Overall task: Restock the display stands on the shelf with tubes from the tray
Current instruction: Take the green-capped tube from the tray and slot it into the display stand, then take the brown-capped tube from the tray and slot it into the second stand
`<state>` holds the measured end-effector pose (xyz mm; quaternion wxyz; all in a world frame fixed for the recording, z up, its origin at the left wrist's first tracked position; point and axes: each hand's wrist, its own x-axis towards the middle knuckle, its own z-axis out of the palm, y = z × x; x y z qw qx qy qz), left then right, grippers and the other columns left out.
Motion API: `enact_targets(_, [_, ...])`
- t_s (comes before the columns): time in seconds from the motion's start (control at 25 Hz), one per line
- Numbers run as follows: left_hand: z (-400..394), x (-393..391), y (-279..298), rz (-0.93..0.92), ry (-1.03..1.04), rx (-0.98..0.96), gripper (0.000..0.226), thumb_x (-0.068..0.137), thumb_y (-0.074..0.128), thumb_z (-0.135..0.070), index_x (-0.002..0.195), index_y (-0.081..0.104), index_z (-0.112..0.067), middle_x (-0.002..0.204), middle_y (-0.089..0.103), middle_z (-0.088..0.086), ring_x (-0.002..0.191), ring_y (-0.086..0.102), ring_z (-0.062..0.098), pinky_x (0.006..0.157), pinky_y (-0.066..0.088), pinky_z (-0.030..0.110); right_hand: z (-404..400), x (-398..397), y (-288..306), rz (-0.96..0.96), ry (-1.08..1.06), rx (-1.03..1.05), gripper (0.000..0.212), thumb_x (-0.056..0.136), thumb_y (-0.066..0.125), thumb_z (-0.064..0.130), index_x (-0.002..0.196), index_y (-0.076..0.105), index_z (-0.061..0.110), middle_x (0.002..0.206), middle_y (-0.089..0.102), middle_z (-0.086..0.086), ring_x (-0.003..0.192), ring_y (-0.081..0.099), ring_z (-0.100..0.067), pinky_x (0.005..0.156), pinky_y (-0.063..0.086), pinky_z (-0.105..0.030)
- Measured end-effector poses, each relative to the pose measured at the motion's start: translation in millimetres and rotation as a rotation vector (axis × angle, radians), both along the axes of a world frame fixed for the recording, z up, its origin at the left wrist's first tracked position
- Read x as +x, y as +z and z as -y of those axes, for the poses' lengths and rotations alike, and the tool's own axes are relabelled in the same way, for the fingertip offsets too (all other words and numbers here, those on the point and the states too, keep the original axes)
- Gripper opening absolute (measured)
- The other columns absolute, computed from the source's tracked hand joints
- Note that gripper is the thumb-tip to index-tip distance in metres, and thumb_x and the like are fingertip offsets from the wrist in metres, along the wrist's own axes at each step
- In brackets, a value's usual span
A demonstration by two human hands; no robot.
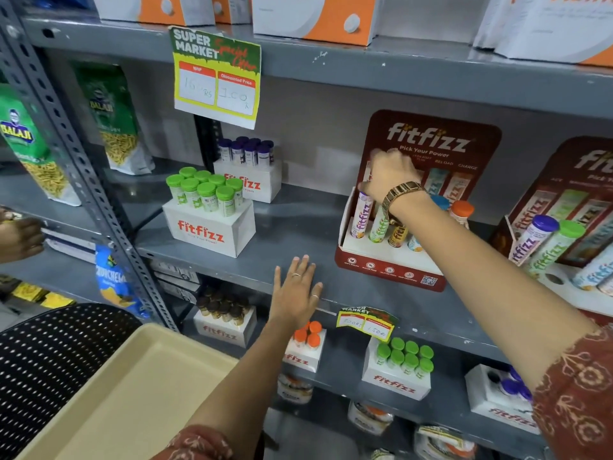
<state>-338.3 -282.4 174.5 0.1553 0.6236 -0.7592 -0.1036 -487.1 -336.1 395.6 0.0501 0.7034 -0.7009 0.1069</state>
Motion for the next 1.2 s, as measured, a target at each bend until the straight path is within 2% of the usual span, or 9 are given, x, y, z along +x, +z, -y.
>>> enact_targets(0.2, [-50.1, 89.0, -26.2, -0.065, 0.210, -0.132, 0.060, 0.088, 0.022, -0.036, 0.127, 0.052, -0.002, 0.139, 0.050, 0.018, 0.131, 0.045, 0.030, 0.110, 0.033, 0.046, -43.3, 64.2, -31.7, 0.060, 0.241, -0.111, 0.025, 0.090, 0.052, 0.019, 0.106, 0.061, 0.002, 0.110, 0.061, -0.023, 0.100, 0.060, -0.041, 0.079, 0.051, -0.039])
enact_targets(0.32, [-87.4, 155.9, -50.7, -0.009, 0.306, -0.004, 0.057, 0.084, 0.027, -0.031, 0.111, 0.063, 0.004, 0.118, 0.064, 0.025, 0.107, 0.063, 0.038, 0.090, 0.050, 0.050, -73.3, 112.8, -79.5, 0.051, 0.411, 0.013, 0.025, 0.091, 0.047, 0.022, 0.107, 0.060, 0.006, 0.111, 0.062, -0.021, 0.099, 0.061, -0.040, 0.078, 0.051, -0.040])
enact_targets(0.4, [-116.7, 193.7, -70.8, 0.055, 0.364, 0.069, 0.050, 0.086, 0.032, -0.028, 0.110, 0.063, 0.003, 0.117, 0.065, 0.025, 0.105, 0.064, 0.038, 0.087, 0.051, 0.049, -96.4, 146.4, -116.2, 0.017, 0.524, 0.110, 0.026, 0.093, 0.044, 0.022, 0.109, 0.059, 0.007, 0.112, 0.062, -0.020, 0.100, 0.061, -0.039, 0.077, 0.050, -0.039])
enact_targets(0.56, [-179.9, 249.2, -117.8, 0.114, 0.452, 0.172, 0.041, 0.095, 0.045, -0.022, 0.133, 0.048, -0.004, 0.141, 0.048, 0.016, 0.130, 0.045, 0.030, 0.108, 0.033, 0.046, -143.3, 211.5, -193.3, -0.056, 0.740, 0.348, 0.027, 0.094, 0.041, 0.020, 0.111, 0.056, 0.006, 0.114, 0.063, -0.020, 0.102, 0.060, -0.038, 0.080, 0.049, -0.040])
enact_targets(0.8, [-251.1, 285.2, -180.6, 0.104, 0.490, 0.415, 0.054, 0.092, 0.033, -0.037, 0.135, 0.045, -0.006, 0.144, 0.044, 0.016, 0.130, 0.045, 0.032, 0.104, 0.041, 0.050, -193.5, 274.3, -301.8, -0.242, 0.986, 0.714, 0.027, 0.088, 0.046, 0.006, 0.114, 0.056, 0.005, 0.117, 0.059, -0.018, 0.109, 0.056, -0.034, 0.082, 0.050, -0.038])
enact_targets(0.88, [-263.9, 288.5, -197.7, 0.076, 0.506, 0.544, 0.062, 0.094, 0.029, -0.043, 0.146, 0.024, -0.009, 0.157, 0.016, 0.011, 0.143, 0.022, 0.031, 0.113, 0.027, 0.052, -199.6, 283.5, -329.4, -0.373, 1.032, 0.824, 0.031, 0.088, 0.046, 0.004, 0.118, 0.053, 0.005, 0.122, 0.056, -0.019, 0.113, 0.052, -0.034, 0.087, 0.048, -0.041])
enact_targets(0.96, [-271.0, 288.0, -212.1, 0.026, 0.508, 0.646, 0.078, 0.089, 0.015, -0.062, 0.147, -0.004, -0.013, 0.152, -0.020, 0.005, 0.145, -0.010, 0.025, 0.117, 0.006, 0.050, -200.7, 285.9, -348.8, -0.465, 1.060, 0.903, 0.032, 0.089, 0.046, 0.007, 0.121, 0.052, 0.006, 0.124, 0.054, -0.019, 0.114, 0.050, -0.033, 0.089, 0.047, -0.041])
enact_targets(1.08, [-272.3, 286.4, -220.4, 0.008, 0.496, 0.687, 0.100, 0.058, -0.022, -0.082, 0.135, -0.029, -0.019, 0.140, -0.038, -0.001, 0.134, -0.028, 0.018, 0.115, -0.009, 0.049, -199.9, 289.8, -370.1, -0.591, 1.081, 0.953, 0.032, 0.092, 0.046, 0.011, 0.123, 0.052, 0.009, 0.128, 0.051, -0.017, 0.116, 0.049, -0.033, 0.089, 0.046, -0.039])
enact_targets(1.2, [-269.8, 288.9, -224.9, 0.015, 0.474, 0.777, 0.075, 0.085, 0.005, -0.070, 0.130, -0.035, -0.026, 0.139, -0.042, -0.001, 0.138, -0.029, 0.021, 0.114, -0.014, 0.050, -199.8, 298.9, -376.2, -0.709, 1.133, 0.952, 0.031, 0.092, 0.048, 0.007, 0.123, 0.052, 0.006, 0.128, 0.050, -0.018, 0.115, 0.049, -0.034, 0.089, 0.046, -0.040])
